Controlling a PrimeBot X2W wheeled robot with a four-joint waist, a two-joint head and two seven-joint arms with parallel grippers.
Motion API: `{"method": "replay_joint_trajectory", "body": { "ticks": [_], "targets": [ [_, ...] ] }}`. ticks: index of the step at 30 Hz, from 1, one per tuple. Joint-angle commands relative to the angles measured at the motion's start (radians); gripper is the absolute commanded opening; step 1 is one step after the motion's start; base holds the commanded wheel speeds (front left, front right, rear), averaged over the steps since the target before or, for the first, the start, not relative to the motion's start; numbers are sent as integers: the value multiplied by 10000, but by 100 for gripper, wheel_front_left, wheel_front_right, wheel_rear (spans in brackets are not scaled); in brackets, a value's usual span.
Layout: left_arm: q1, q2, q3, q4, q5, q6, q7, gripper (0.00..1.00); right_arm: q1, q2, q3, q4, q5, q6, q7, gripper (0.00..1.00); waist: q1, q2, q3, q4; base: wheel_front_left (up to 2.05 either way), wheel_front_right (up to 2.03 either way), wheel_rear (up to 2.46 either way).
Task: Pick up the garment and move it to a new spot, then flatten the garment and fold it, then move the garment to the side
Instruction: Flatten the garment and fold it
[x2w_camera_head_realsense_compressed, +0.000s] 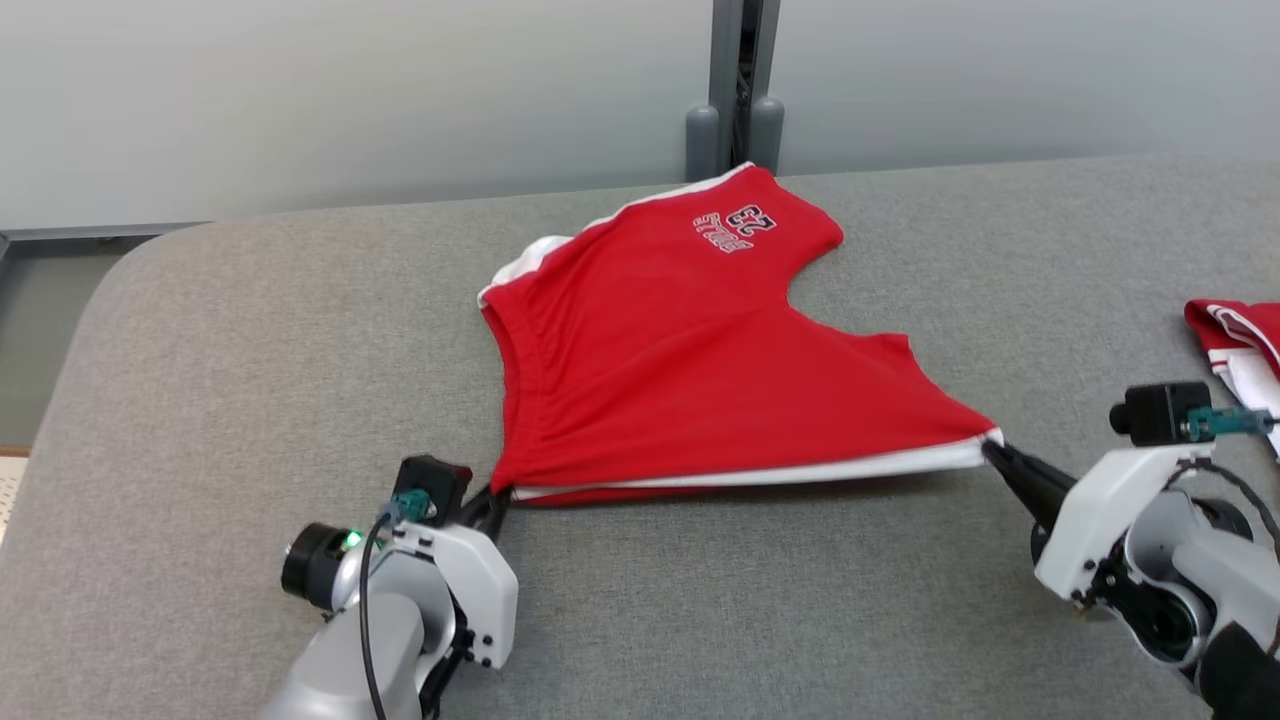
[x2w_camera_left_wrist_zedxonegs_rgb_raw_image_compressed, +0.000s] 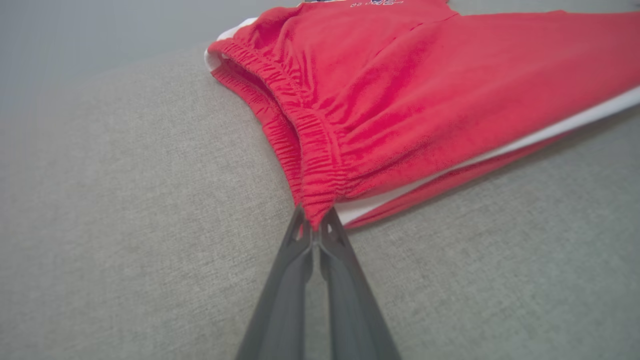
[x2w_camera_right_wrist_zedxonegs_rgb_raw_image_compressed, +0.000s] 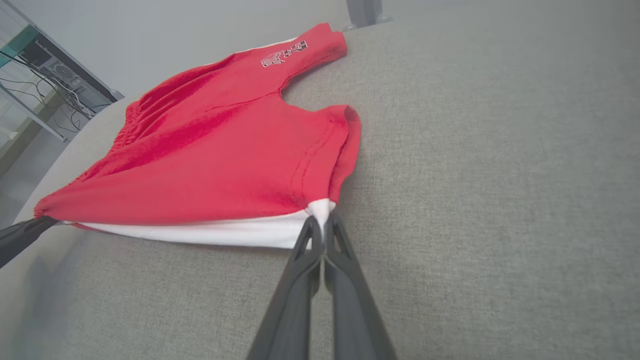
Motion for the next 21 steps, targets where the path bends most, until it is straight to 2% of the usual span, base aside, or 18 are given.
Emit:
{"method": "replay_joint_trajectory", "body": {
  "ticks": [1, 8, 17, 21],
  "targets": [
    [361, 113, 55, -203, -174, -38, -31, 0, 339, -282, 115, -143, 102, -10, -22, 0, 0, 0, -167, 147, 0, 0, 0],
    [1185, 125, 25, -862, -288, -86, -44, 0, 969, -679, 382, -746, 226, -9, -219, 0, 0, 0, -440, 274, 0, 0, 0],
    [2489, 629, 29, -2420, -46, 56, -48, 0, 1657, -1169, 557, -1435, 357, -9, -213, 0, 0, 0, -660, 231, 0, 0, 0],
    [3239, 1029, 25, -3484, 60, 214, -49, 0, 2029, -1441, 603, -1781, 447, -9, -262, 0, 0, 0, -782, 194, 0, 0, 0]
  ]
}}
